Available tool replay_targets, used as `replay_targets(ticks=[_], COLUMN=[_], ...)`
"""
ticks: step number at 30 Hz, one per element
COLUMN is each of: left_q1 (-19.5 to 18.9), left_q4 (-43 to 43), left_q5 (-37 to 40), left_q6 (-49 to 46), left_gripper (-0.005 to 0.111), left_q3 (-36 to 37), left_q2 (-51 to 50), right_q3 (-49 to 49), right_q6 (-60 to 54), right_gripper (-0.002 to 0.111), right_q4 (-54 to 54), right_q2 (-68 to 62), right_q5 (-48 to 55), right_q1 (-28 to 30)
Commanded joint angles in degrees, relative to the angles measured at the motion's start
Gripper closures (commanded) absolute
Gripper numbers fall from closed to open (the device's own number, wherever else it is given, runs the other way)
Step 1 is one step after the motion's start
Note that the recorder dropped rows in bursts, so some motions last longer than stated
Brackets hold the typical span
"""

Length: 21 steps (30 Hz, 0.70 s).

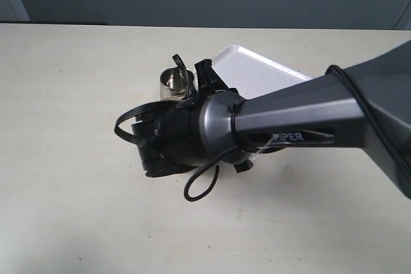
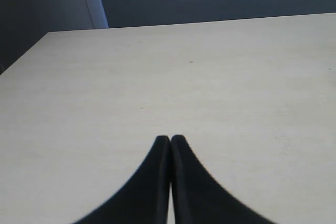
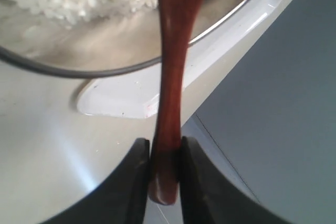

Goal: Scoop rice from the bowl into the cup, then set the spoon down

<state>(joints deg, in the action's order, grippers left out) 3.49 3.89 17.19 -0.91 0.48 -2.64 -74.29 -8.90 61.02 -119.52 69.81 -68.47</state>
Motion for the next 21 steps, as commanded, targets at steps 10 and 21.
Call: replay_targets(ticks=[10, 21], left_q1=[0.1, 0.1], left_q4=[0.0, 0.0], left_q5=[-0.8, -0.8], left_q6=[0.4, 0.4], left_gripper=[0.106, 0.106], left_q3=[-0.5, -0.5], left_q2=[-0.1, -0.1], right_q3=[-0.3, -2.0], right_q6=[-2.0, -3.5], right_gripper=[0.109, 0.109], right_q4=[-7.8, -12.1], right_q2=[1.7, 2.2], right_q5=[0.2, 0.2], right_q1=[2.2, 3.4])
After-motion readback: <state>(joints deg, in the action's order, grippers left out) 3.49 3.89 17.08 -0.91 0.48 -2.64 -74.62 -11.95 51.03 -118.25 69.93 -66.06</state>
